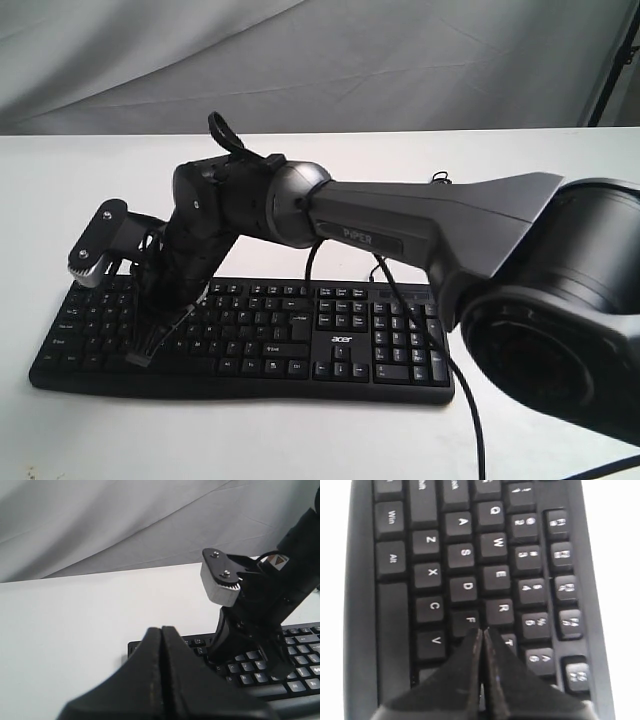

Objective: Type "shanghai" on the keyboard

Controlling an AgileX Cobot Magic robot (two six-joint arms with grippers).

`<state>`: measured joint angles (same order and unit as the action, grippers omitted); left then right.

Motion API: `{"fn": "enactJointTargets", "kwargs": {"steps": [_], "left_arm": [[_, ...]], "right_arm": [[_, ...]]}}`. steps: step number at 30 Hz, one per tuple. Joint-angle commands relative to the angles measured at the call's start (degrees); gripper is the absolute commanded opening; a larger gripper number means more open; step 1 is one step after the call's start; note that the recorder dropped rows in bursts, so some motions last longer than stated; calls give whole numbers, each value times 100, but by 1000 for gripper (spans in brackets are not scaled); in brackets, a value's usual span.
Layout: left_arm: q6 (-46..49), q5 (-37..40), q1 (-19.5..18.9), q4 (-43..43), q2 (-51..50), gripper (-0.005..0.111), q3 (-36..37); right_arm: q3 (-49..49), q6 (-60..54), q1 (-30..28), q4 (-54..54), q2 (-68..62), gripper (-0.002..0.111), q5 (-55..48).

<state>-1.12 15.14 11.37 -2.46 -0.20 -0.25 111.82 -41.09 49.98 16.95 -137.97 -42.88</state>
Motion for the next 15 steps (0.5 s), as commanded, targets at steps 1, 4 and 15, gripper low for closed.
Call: {"fn": "enactJointTargets", "kwargs": {"steps": [1, 4, 15], "left_arm": [[-16, -27, 23, -4, 20, 0, 25], [-16, -27, 23, -4, 20, 0, 25], [-16, -27, 23, -4, 20, 0, 25]], "right_arm": [[28, 209, -20, -327, 239, 0, -151], [28, 284, -20, -419, 278, 0, -233], [-149, 273, -58, -361, 290, 0, -333]]}}
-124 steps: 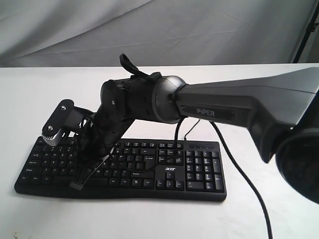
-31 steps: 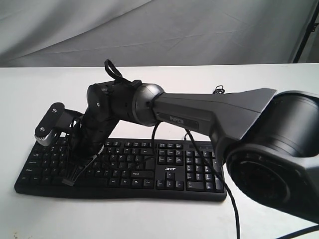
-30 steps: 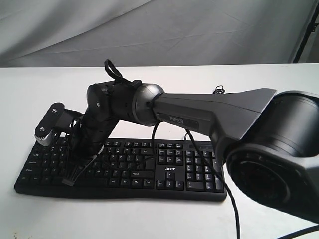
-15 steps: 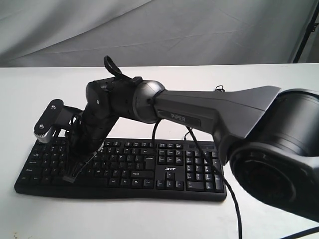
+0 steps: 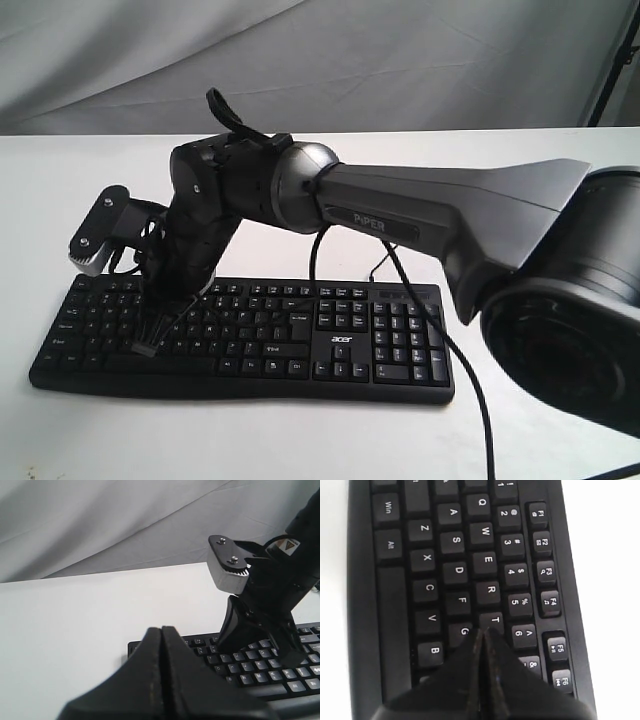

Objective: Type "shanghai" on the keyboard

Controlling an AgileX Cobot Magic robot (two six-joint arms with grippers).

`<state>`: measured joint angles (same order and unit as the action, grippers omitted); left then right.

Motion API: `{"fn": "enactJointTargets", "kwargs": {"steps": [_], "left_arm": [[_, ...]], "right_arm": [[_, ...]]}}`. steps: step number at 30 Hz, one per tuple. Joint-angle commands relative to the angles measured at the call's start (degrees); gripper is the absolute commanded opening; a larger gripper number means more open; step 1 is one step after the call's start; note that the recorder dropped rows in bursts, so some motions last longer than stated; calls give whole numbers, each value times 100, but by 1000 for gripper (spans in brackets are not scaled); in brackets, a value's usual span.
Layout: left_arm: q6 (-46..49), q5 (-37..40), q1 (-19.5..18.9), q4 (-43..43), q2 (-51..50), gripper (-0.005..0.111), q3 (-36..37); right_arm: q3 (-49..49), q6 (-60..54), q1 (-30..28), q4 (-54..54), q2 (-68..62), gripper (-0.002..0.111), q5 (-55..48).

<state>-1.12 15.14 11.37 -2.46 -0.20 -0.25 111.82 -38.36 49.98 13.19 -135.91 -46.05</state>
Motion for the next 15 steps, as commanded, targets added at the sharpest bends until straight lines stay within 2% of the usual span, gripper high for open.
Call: {"fn": "enactJointTargets", "kwargs": {"steps": [1, 15], "left_arm": [[-16, -27, 23, -4, 20, 0, 25], [-16, -27, 23, -4, 20, 0, 25]], "right_arm": [[-209, -37, -73, 77, 96, 0, 27], [-338, -326, -84, 426, 16, 0, 317]]}}
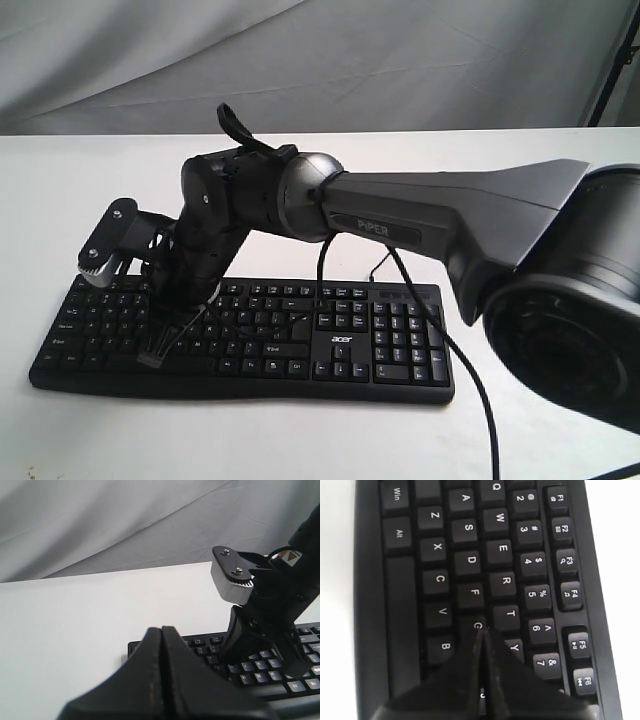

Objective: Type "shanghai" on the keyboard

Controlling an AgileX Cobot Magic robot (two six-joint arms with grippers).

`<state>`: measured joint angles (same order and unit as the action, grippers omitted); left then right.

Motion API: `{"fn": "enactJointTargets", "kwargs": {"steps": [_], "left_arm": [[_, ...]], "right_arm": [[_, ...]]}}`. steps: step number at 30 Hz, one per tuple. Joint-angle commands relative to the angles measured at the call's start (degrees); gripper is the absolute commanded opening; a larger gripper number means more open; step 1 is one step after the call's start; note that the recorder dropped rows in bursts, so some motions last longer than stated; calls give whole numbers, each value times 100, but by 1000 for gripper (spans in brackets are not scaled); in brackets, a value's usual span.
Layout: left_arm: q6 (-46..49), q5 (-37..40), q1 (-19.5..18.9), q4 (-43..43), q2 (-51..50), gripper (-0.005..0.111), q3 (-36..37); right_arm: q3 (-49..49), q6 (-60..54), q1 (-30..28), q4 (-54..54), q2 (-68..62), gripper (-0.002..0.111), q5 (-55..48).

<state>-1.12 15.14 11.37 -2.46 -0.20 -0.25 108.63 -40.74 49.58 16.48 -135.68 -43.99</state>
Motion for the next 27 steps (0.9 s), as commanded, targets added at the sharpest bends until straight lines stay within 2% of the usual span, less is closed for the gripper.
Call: {"fn": "enactJointTargets", "kwargs": {"steps": [1, 27], "left_arm": [[-16, -27, 23, -4, 20, 0, 25], [-16, -27, 23, -4, 20, 0, 25]], "right_arm": [[-20, -88, -44, 109, -7, 0, 123], [-20, -79, -95, 34, -69, 0, -37]]}}
